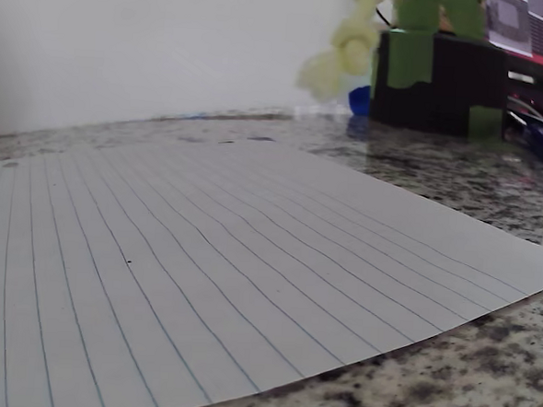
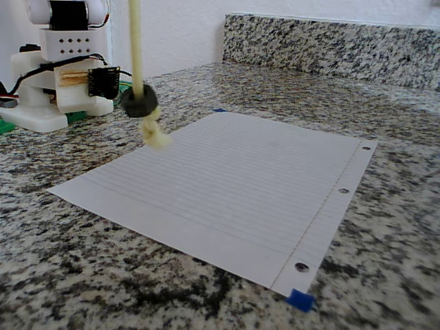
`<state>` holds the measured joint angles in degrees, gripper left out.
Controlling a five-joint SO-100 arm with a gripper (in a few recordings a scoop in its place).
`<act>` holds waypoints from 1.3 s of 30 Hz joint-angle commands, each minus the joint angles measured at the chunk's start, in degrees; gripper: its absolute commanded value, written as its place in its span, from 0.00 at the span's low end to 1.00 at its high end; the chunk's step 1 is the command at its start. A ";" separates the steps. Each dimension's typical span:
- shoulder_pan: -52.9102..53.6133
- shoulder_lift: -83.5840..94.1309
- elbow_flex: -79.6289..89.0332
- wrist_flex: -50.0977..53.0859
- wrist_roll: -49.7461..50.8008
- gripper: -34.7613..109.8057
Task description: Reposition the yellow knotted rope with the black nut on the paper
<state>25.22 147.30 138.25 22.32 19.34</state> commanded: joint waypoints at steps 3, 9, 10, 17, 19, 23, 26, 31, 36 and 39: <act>-0.26 6.50 4.04 -2.37 15.47 0.24; 0.18 9.14 10.90 -9.32 24.52 0.24; 0.79 8.96 11.43 -10.20 25.40 0.24; 3.08 4.31 14.24 -19.95 34.54 0.24; 2.99 3.52 15.73 -23.64 37.00 0.24; 1.14 3.78 21.27 -30.76 39.73 0.24; -3.87 8.70 28.04 -32.17 39.99 0.24; -13.80 24.35 36.30 -18.46 39.02 0.24; -19.78 34.63 38.32 -4.48 36.39 0.24; -23.03 38.23 38.32 2.90 35.07 0.24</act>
<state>5.36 181.85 176.92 19.16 56.25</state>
